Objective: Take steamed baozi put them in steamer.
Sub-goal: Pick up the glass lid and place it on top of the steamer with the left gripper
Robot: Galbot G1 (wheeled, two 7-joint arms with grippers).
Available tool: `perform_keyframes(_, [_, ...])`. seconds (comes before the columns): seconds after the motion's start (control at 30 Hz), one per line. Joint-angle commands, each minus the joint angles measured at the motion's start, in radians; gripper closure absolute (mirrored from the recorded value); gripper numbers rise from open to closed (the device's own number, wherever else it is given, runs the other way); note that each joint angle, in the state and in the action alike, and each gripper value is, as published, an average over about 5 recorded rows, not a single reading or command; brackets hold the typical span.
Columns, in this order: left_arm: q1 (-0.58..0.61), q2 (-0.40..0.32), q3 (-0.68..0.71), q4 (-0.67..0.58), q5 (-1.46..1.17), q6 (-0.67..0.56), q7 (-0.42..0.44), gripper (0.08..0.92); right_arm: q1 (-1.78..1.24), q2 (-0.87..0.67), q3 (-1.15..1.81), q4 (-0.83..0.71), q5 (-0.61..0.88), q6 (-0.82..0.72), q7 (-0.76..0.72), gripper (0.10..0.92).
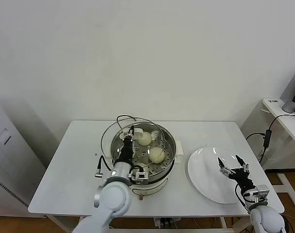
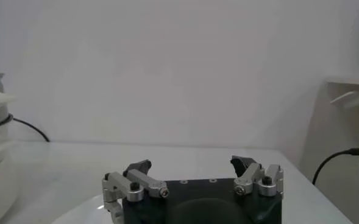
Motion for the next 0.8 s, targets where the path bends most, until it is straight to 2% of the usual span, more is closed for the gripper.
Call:
perform_keyframes(0.03, [0.006,-0.076,0.02,0.016,0.068,0.008,0.007,0.895,0.0,0.002,0.001,-0.004,0.0,0.002,-0.001,0.203])
perform_keyframes(0.8, [0.036,-0.141,0.031,0.058,0.111,-0.002,-0.003,0.895,-0.003,0.008,0.008,-0.015,-0.005,0.003,-0.01,0.203])
